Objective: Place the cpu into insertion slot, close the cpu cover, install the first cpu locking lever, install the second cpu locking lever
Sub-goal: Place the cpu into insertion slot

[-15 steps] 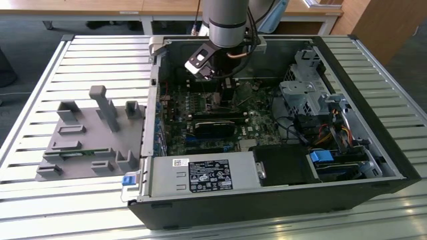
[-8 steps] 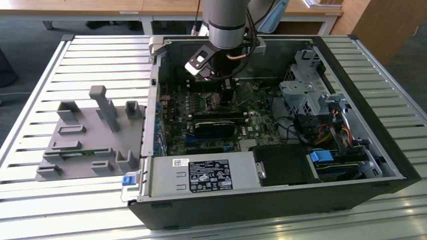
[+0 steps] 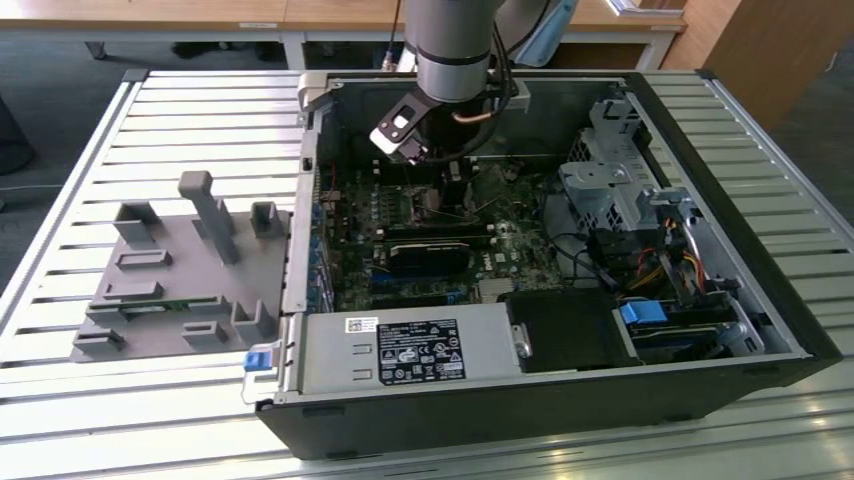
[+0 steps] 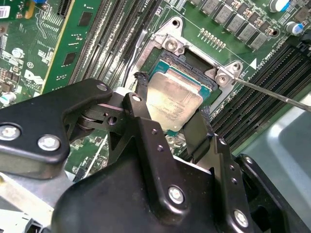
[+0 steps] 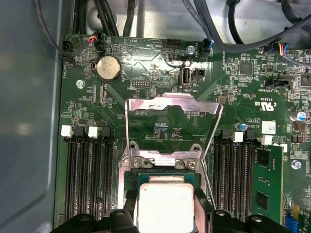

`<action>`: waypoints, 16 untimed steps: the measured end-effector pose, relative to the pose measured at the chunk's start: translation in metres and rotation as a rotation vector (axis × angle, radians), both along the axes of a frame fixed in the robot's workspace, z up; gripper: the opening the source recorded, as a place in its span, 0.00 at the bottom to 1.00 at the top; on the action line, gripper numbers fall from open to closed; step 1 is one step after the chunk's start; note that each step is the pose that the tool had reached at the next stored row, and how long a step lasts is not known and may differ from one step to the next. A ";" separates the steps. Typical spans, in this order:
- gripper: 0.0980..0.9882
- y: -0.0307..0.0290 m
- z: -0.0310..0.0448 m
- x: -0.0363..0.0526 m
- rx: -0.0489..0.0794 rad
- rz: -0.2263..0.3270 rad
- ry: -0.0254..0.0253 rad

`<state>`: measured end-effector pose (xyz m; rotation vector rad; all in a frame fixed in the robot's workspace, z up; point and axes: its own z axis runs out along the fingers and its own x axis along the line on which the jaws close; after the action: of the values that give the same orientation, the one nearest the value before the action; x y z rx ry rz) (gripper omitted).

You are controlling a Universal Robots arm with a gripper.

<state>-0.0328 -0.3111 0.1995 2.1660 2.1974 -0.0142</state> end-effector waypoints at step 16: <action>0.50 0.0013 -0.0048 -0.0011 0.000 0.000 0.0000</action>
<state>-0.0338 -0.3098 0.1947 2.1661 2.1974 -0.0143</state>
